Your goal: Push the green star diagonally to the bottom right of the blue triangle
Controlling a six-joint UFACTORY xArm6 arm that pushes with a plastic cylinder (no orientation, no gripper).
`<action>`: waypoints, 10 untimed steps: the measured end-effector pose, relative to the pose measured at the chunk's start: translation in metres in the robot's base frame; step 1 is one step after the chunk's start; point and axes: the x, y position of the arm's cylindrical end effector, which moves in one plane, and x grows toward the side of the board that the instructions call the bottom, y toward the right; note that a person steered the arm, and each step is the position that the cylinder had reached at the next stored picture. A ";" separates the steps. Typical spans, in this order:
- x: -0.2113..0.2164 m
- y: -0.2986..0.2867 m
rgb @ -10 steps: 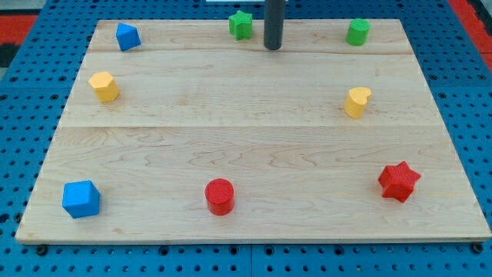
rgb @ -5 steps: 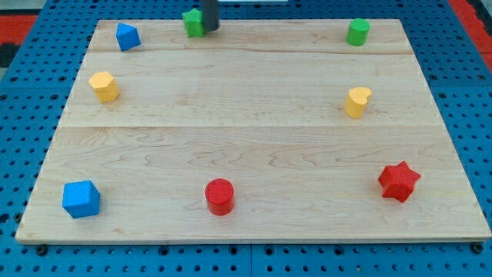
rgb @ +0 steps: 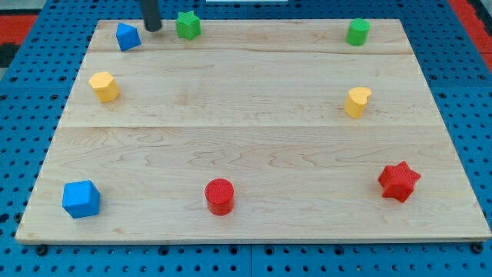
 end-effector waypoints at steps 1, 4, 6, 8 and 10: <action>-0.015 0.023; 0.028 0.144; -0.015 0.111; 0.006 0.227; 0.030 0.183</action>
